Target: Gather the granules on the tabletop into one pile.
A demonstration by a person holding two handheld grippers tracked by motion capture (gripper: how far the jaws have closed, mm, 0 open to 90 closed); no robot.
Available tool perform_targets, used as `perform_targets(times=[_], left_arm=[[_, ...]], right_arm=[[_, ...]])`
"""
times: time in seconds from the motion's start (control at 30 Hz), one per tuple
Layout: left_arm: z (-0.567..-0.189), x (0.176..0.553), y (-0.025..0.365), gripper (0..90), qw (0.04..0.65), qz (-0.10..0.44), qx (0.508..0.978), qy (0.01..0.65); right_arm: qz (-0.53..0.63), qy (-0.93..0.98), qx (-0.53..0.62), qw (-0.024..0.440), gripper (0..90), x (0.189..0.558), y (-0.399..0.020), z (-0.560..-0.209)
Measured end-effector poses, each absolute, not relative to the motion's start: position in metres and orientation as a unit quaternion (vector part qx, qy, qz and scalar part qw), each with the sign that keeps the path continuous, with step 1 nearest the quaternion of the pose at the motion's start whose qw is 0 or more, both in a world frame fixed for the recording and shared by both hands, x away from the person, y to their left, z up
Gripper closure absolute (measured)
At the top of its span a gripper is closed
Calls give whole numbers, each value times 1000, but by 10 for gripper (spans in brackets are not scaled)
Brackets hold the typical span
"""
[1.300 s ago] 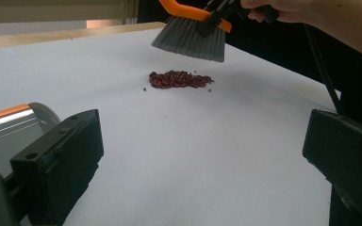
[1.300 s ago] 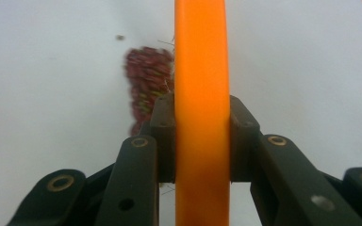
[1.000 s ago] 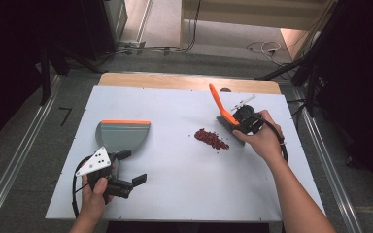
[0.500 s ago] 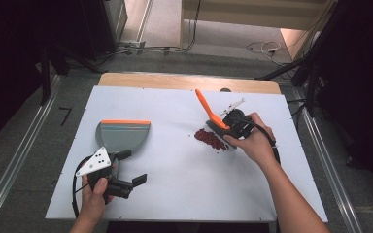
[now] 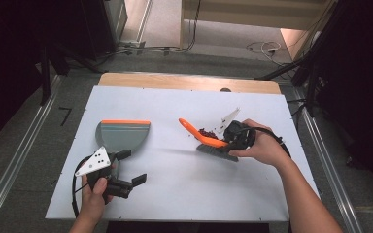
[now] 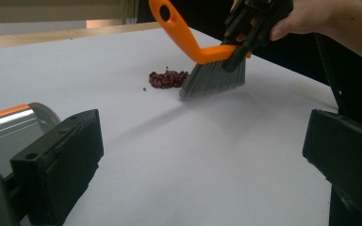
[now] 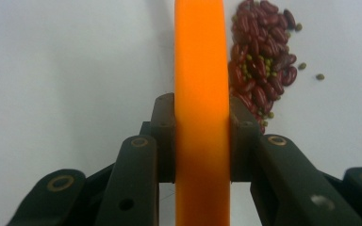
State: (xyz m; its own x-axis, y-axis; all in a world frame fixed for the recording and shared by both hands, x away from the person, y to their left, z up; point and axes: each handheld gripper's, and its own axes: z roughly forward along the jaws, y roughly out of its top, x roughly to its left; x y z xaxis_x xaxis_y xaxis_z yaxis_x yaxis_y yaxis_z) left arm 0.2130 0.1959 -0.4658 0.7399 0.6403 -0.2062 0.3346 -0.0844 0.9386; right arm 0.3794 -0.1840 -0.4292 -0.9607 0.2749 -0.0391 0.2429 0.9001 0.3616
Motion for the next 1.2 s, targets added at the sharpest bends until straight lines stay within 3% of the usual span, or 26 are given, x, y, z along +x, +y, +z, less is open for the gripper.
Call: perform_targets(times=[0.27,0.47,0.53,0.83,1.0,1.2], left_arm=[[-466,213,194,2,586,130,726,336],[-466,213,195,2,585,130,727,336],[-466,214,196,2,586,129,726,336],[-466,213,194,2,585,129,727,334],[-466,213,196,2,588,129,725,335],[-466,213,198,2,589,129,724,336]], right_arm=[[221,965,140,36,684,402,-190,-437],[222,958,172,62,685,408,-190,-435],[227,956,181,49,685,407,-189,-432],[256,922,285,45,685,394,-140,-421],[267,898,349,9,685,398,-116,-435],[245,878,410,6,685,409,-120,-441]])
